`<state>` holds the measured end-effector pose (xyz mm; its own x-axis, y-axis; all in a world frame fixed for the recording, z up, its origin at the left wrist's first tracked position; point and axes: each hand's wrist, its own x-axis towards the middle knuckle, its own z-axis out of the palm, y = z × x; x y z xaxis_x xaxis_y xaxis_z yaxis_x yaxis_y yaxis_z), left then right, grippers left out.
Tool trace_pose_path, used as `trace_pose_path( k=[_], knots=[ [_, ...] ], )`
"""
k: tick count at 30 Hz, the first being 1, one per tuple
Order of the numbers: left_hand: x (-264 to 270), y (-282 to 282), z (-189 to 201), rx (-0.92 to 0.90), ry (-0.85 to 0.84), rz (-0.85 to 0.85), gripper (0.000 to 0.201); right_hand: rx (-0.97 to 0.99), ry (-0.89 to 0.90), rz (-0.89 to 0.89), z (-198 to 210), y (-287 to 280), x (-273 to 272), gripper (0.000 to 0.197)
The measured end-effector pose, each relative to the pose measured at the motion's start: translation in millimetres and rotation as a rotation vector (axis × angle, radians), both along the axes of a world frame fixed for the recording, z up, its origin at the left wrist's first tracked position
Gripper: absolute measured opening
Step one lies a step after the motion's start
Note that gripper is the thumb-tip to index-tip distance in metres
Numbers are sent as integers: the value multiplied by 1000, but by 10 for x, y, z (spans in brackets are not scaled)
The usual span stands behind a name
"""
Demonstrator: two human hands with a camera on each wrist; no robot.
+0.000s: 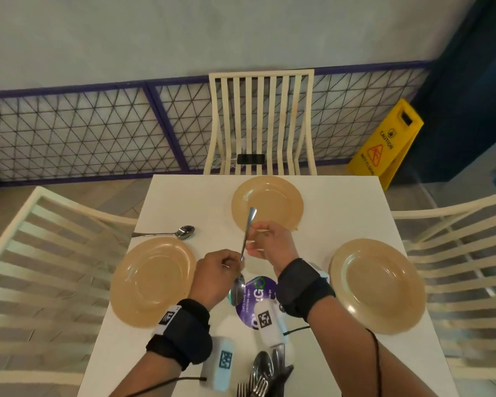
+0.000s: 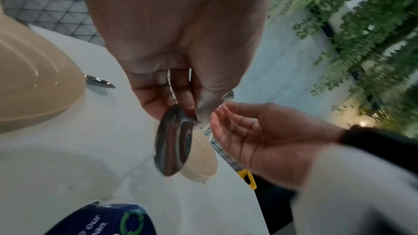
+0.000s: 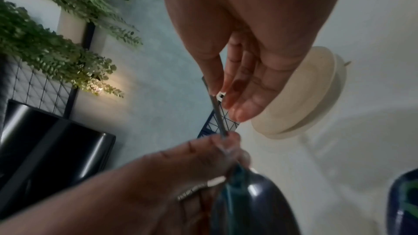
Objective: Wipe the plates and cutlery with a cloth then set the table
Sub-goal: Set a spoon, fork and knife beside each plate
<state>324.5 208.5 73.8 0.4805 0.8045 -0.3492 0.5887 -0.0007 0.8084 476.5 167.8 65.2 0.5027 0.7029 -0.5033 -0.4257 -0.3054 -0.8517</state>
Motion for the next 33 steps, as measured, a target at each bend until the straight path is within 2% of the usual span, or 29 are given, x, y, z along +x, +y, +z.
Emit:
trace_pose_path(
  k=[4,6,13,17,20,22,25,27,30,33],
  knots=[
    [188,309,-60,-34,-22,60,13,-96,-13,200,-193,-102,-34,11],
    [279,471,-87,-23,-25,57,13,-134,10,240,-276,-119,-58,10],
    [853,653,-76,14,-44,-88,10,-45,181,-13,-323,-150,194,19],
    [1437,668,-45,-29,-98,-133,18,-63,107,-127,-361,-216,593,22],
    [1950,743,-107,-30,-134,-139,25,-116,48,-215,-440,-304,943,11],
    [2284,782,-191,-27,-120,-166,38,-164,-4,-232,-524,-361,1161,8],
    [2716,819,-380,14,-55,-238,63,-240,-42,-240,-671,-384,1443,13],
    [2933,833,-519,103,29,-301,74,-276,-29,-252,-779,-369,1589,14],
    [3175,874,-669,267,212,-453,75,-320,-8,-253,-961,-353,1747,12],
    [3349,962,-796,351,353,-606,71,-361,-4,-233,-1099,-363,1870,11]
  ],
)
